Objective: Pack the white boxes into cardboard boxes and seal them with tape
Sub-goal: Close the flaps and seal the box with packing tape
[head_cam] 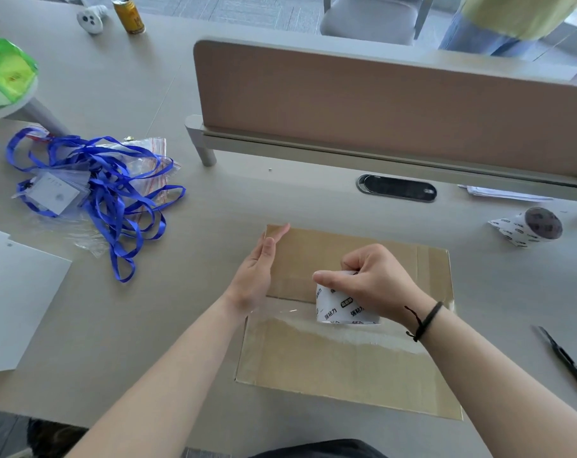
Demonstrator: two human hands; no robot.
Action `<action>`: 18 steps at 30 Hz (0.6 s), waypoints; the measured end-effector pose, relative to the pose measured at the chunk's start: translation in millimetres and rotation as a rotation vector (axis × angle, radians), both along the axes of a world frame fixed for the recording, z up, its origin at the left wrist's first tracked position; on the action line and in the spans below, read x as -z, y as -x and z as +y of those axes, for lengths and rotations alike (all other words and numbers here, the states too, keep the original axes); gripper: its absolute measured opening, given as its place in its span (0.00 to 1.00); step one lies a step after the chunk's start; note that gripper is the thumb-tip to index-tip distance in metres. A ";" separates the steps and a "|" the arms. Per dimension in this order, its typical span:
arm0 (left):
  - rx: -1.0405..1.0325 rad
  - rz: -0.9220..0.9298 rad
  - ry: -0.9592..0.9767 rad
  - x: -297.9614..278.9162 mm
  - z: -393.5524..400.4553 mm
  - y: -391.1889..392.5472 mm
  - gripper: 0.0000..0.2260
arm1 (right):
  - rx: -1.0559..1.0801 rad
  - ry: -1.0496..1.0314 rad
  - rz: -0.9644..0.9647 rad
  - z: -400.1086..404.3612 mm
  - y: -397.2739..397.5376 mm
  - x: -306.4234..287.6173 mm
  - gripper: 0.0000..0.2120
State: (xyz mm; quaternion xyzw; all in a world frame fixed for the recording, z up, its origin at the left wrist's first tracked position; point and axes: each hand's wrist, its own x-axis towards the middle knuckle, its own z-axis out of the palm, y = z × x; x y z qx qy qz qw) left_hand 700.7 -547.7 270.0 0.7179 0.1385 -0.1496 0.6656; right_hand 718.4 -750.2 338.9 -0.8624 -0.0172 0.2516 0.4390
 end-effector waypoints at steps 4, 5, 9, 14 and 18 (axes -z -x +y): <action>0.008 -0.023 0.025 4.7 -0.3 0.8 0.15 | -0.083 0.144 -0.057 0.9 1.7 -2.8 0.34; 0.013 -0.035 0.024 7.8 -0.2 1.6 0.15 | -0.097 0.183 -0.067 0.3 1.8 -3.6 0.34; 0.036 -0.052 0.017 11.4 -0.4 4.3 0.16 | -0.119 0.286 -0.100 -1.2 2.0 -5.9 0.33; 0.043 -0.035 0.004 4.0 -0.8 4.7 0.16 | -0.142 0.345 -0.153 4.7 -0.8 -8.9 0.33; 0.025 0.027 -0.024 -6.0 -1.0 5.8 0.18 | -0.118 0.286 -0.137 1.0 -1.4 -7.4 0.33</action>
